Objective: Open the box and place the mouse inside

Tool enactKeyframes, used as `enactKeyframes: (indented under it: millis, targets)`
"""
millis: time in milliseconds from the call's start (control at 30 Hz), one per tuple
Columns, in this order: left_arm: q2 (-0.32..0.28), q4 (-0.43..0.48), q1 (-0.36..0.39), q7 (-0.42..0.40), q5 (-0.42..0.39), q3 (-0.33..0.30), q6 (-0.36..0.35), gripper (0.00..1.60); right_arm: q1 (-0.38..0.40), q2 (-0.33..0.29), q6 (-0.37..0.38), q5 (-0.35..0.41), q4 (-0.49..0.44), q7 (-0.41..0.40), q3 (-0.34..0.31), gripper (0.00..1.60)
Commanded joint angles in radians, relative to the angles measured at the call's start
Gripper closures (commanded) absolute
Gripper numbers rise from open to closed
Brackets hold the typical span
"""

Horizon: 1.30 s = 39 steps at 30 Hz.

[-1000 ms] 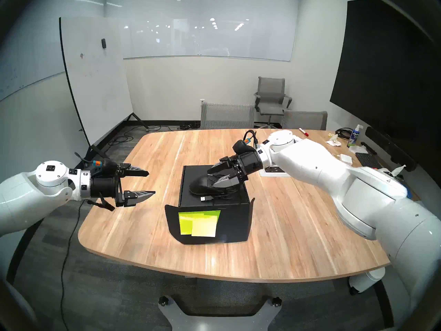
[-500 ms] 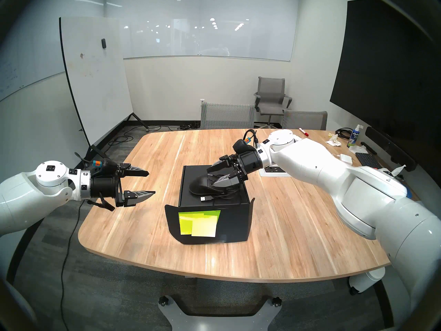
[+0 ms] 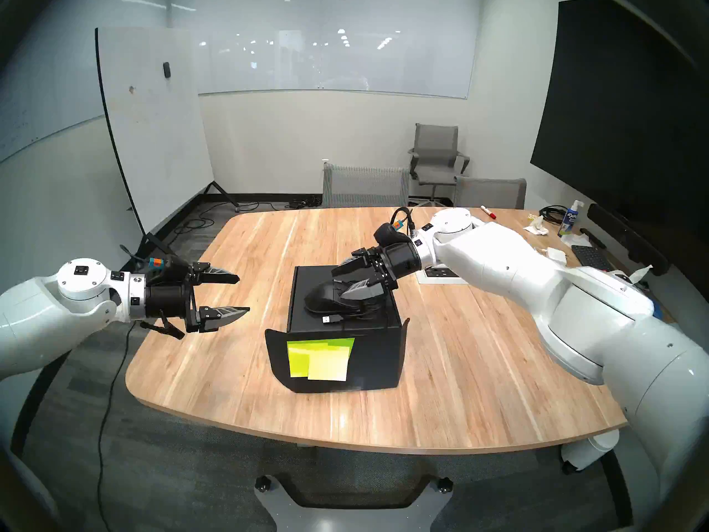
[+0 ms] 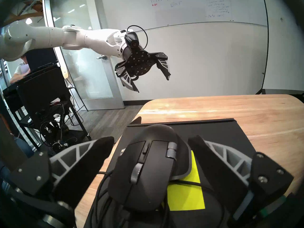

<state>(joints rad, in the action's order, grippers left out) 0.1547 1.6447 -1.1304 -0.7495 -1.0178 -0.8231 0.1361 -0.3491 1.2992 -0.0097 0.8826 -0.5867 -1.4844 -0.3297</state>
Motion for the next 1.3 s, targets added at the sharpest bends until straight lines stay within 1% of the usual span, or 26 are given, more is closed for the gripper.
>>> enactKeyframes:
  millis: [0,100,233,267,433,567,967,1267]
  targets:
    - [-0.002,0.000,0.012,-0.002,-0.006,-0.012,0.007,0.00,0.026,-0.001,0.002,0.019,-0.002,0.001,0.003,0.00]
    - [-0.002,0.000,0.013,-0.002,-0.006,-0.012,0.007,0.00,0.029,0.000,0.002,0.017,0.000,0.001,0.007,0.00]
    - [-0.002,0.000,0.013,-0.002,-0.006,-0.012,0.007,0.00,0.046,0.000,0.019,-0.002,0.000,0.001,0.037,0.00]
    - [-0.002,0.000,0.013,-0.002,-0.006,-0.012,0.007,0.00,0.052,0.003,0.029,-0.009,0.003,0.001,0.045,0.00]
    - [-0.002,0.000,0.013,-0.002,-0.006,-0.011,0.007,0.00,0.063,0.014,0.027,-0.017,0.014,0.001,0.060,0.00]
    - [-0.002,0.000,0.014,-0.002,-0.006,-0.011,0.007,0.00,0.078,0.025,0.040,-0.037,0.014,0.001,0.078,0.00]
    - [-0.003,0.000,0.015,-0.001,-0.006,-0.009,0.007,0.00,0.114,0.025,0.086,-0.104,-0.034,0.001,0.113,0.00]
    - [-0.003,0.000,0.016,-0.002,-0.006,-0.008,0.007,0.00,0.125,0.024,0.119,-0.138,-0.061,0.001,0.123,0.00]
